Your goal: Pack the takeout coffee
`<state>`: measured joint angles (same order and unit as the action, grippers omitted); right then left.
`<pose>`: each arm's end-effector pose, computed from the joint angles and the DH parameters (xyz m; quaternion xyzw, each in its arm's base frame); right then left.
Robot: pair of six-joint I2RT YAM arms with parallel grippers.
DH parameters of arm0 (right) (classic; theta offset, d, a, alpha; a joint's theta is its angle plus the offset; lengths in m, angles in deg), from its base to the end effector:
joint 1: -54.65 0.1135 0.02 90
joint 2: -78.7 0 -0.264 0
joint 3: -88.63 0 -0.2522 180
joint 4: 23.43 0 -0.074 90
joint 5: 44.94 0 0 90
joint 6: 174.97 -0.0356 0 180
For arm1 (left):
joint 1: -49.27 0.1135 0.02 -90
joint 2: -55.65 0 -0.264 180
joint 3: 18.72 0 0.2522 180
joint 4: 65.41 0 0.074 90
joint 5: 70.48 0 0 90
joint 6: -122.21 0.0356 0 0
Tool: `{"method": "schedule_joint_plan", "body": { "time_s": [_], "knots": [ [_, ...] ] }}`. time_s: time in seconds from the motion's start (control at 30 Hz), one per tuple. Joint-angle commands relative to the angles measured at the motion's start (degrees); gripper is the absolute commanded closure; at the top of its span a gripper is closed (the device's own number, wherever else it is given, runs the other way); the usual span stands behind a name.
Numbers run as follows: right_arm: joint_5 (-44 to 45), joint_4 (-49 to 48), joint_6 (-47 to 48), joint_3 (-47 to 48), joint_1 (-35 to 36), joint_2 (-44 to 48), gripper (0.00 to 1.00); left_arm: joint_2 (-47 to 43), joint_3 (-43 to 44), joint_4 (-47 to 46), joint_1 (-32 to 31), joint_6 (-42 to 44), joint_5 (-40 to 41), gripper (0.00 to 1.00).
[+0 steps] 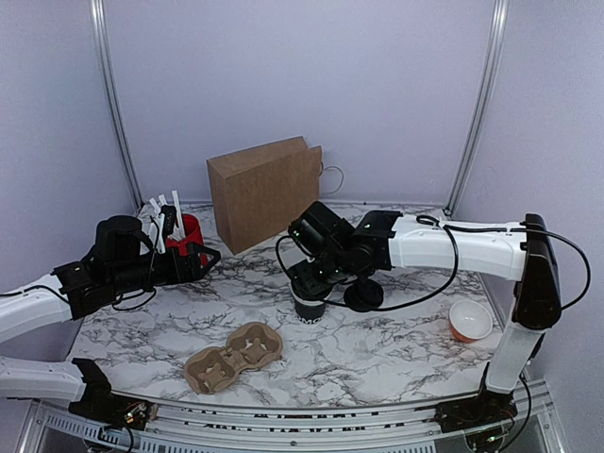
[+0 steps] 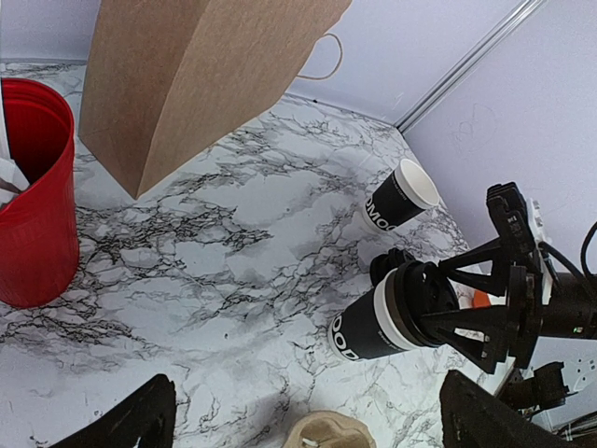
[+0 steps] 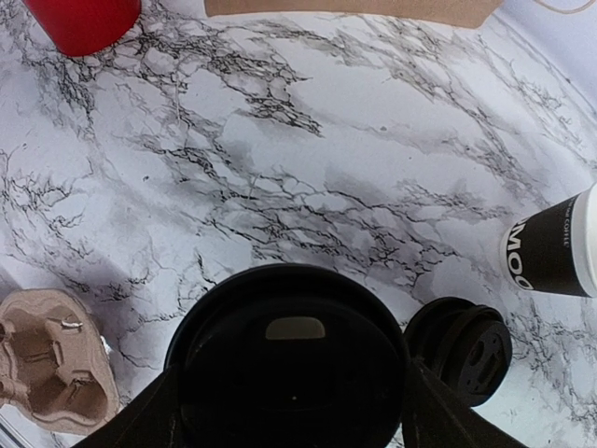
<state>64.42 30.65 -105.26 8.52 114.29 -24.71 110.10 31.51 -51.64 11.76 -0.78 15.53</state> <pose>0.2076 0.3311 0.2640 -0.2745 0.9071 0.0529 0.3145 0.1747 -0.1373 0.2759 0.0523 0.8070 -0.3621 0.4635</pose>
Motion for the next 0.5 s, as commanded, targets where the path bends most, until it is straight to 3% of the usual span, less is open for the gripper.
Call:
{"method": "schedule_joint_plan", "body": {
  "time_s": [0.0, 0.47],
  "knots": [
    [-0.3, -0.5, -0.1, 2.1, 0.7, -0.3, 0.25, -0.1, -0.8, -1.4, -0.3, 0.9, -0.1, 0.01],
    [-0.2, -0.2, 0.0, 1.8, 0.7, -2.2, 0.25, 0.3, -0.7, -1.5, -0.3, 0.9, -0.1, 0.01]
  ]
}}
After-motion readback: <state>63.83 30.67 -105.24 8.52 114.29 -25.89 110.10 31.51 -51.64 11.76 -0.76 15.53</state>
